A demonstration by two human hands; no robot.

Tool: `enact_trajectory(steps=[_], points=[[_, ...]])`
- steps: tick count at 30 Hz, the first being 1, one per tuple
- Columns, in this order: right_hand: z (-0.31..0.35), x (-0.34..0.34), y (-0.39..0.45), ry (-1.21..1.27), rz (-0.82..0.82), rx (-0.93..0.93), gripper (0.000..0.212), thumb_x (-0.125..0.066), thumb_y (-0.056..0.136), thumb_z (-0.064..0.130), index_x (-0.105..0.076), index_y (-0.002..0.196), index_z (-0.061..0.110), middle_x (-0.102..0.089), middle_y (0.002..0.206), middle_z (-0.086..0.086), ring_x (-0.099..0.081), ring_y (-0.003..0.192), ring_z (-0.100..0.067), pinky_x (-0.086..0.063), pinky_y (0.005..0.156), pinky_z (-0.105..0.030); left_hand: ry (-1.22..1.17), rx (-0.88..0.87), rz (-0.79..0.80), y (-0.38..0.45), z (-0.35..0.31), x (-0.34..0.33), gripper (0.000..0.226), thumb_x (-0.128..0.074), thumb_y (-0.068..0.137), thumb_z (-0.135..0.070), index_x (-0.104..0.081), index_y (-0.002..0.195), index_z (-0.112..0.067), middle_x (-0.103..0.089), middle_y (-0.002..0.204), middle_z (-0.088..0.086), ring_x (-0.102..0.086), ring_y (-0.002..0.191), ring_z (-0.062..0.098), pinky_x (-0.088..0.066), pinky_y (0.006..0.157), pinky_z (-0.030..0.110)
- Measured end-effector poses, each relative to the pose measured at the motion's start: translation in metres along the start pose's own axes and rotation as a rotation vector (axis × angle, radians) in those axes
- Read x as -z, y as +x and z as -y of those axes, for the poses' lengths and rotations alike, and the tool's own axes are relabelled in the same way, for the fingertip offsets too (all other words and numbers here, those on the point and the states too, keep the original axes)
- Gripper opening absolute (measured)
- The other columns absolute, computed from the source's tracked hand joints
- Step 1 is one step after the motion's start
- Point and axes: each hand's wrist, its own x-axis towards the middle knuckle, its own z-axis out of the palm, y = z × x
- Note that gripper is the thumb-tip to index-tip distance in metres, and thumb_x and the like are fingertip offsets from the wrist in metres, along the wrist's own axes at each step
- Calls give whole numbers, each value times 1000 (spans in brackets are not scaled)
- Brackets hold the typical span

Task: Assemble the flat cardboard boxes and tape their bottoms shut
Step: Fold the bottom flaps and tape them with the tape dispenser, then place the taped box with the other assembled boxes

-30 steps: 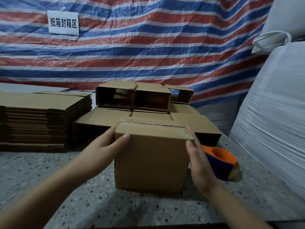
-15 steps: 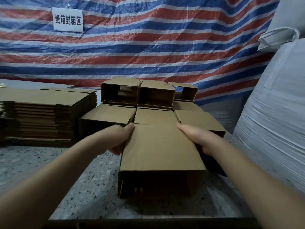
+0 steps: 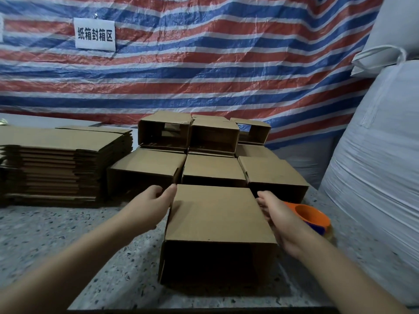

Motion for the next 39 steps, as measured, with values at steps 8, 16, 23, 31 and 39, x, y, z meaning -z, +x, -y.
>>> enact_trajectory(steps=[8,16,23,31,39], points=[[-16,-13,-16,228,-46,40,26,-55,101,19,-65,124,18,-76,101,-7,-70,101,-27,-55,78,-39,-386,-127,-61,-61,-1,-32,51,-48,97,-49,-37,144,-34,-51,112,-19,-48,90,-3,-39,69,19],[75,26,-26,430,54,219,27,-58,99,24,-65,122,12,-77,101,-15,-76,88,-27,-60,60,-36,-378,-521,-134,-59,-84,-2,40,-49,96,-48,-48,135,-41,-55,118,-24,-60,105,-6,-54,82,23],[129,63,-2,400,29,378,34,-54,96,31,-67,122,13,-71,100,-11,-70,91,-23,-57,69,-36,-274,-658,-161,6,-162,-22,40,-36,103,-46,-48,137,-28,-55,116,-11,-52,115,13,-45,99,37],[174,108,83,301,-264,466,29,-59,94,36,-62,118,20,-68,103,-7,-66,99,-23,-51,68,-34,2,-774,67,112,-226,-58,76,-53,88,-65,-29,150,-27,-41,145,-4,-46,125,14,-44,98,30],[187,149,194,298,-353,453,29,-53,92,37,-62,112,18,-70,110,-8,-67,104,-26,-54,94,-43,454,-734,-57,223,-255,-109,59,-39,99,-19,-21,153,-34,-38,151,10,-47,124,25,-35,82,27]])
